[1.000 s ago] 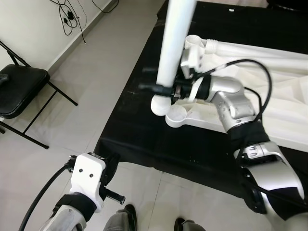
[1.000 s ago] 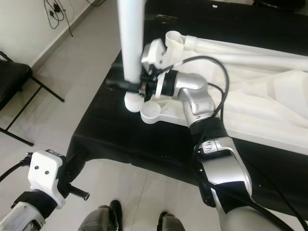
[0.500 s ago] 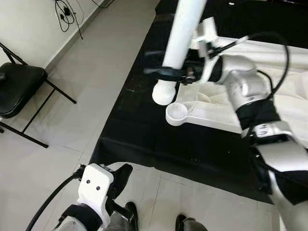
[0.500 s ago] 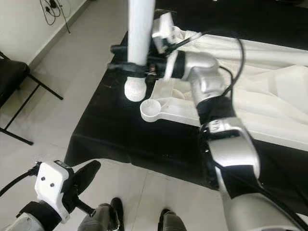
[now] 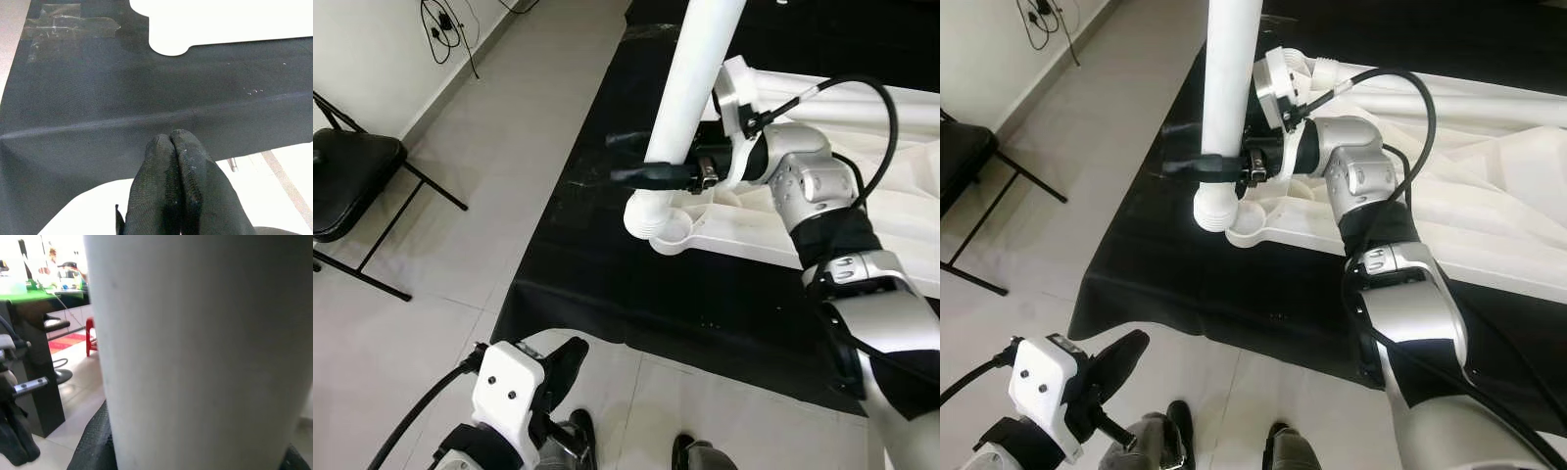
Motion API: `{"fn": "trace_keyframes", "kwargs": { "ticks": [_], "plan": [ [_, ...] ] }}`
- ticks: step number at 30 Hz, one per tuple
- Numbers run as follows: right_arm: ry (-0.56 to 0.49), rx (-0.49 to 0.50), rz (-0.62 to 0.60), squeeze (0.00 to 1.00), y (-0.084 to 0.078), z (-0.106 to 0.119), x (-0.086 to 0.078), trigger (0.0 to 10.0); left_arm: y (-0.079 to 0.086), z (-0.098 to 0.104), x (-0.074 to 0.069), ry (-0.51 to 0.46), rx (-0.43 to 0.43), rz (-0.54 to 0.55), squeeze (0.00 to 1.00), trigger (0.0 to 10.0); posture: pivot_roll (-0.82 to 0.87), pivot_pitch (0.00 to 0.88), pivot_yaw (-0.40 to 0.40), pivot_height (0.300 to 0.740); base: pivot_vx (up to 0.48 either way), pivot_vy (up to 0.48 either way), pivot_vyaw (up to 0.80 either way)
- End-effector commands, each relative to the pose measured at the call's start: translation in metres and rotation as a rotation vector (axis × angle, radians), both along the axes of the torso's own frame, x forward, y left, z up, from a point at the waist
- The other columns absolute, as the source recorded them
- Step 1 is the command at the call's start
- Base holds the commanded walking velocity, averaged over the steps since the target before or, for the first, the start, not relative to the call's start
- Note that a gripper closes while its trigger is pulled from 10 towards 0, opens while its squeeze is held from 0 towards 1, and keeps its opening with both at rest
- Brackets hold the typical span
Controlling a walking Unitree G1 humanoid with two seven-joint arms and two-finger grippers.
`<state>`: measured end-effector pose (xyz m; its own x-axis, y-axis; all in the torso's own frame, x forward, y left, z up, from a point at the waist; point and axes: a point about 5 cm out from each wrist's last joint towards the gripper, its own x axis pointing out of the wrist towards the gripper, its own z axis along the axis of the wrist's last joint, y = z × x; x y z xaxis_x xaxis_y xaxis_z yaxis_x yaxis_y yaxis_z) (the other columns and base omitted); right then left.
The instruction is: Building children table
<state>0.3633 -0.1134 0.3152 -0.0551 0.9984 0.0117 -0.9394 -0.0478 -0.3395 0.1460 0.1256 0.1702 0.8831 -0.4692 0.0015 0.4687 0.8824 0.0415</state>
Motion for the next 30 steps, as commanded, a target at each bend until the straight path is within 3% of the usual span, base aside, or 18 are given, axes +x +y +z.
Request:
{"fn": "trace_keyframes", "kwargs": {
  "ticks": [1, 7, 19, 24, 30],
  "plan": [
    [-0.016, -0.027, 0.017, 0.00, 0.002, 0.000, -0.001, 10.0, -0.001, -0.001, -0.004, 0.004, 0.013, -0.018, 0.00, 10.0, 0.09, 0.335, 0.013, 0.740, 0.000, 0.000, 0.00],
    [-0.002, -0.044, 0.028, 0.00, -0.004, -0.001, -0.002, 10.0, -0.002, 0.002, -0.005, -0.013, 0.006, -0.002, 0.00, 10.0, 0.07, 0.354, -0.007, 0.740, 0.000, 0.000, 0.00],
    [-0.003, -0.054, 0.052, 0.00, 0.001, -0.002, -0.003, 10.0, 0.000, 0.002, -0.003, -0.032, -0.001, 0.029, 0.00, 10.0, 0.07, 0.357, -0.006, 0.740, 0.000, 0.000, 0.00],
    [-0.013, -0.131, 0.071, 0.00, 0.010, -0.014, -0.004, 10.0, 0.000, 0.002, -0.002, -0.038, -0.002, 0.037, 0.00, 10.0, 0.07, 0.358, -0.003, 0.740, 0.000, 0.000, 0.00],
    [-0.009, -0.146, 0.109, 0.00, 0.024, -0.019, -0.007, 10.0, 0.001, 0.002, -0.001, -0.042, -0.007, 0.044, 0.00, 10.0, 0.07, 0.360, -0.006, 0.740, 0.000, 0.000, 0.00]
  ]
}}
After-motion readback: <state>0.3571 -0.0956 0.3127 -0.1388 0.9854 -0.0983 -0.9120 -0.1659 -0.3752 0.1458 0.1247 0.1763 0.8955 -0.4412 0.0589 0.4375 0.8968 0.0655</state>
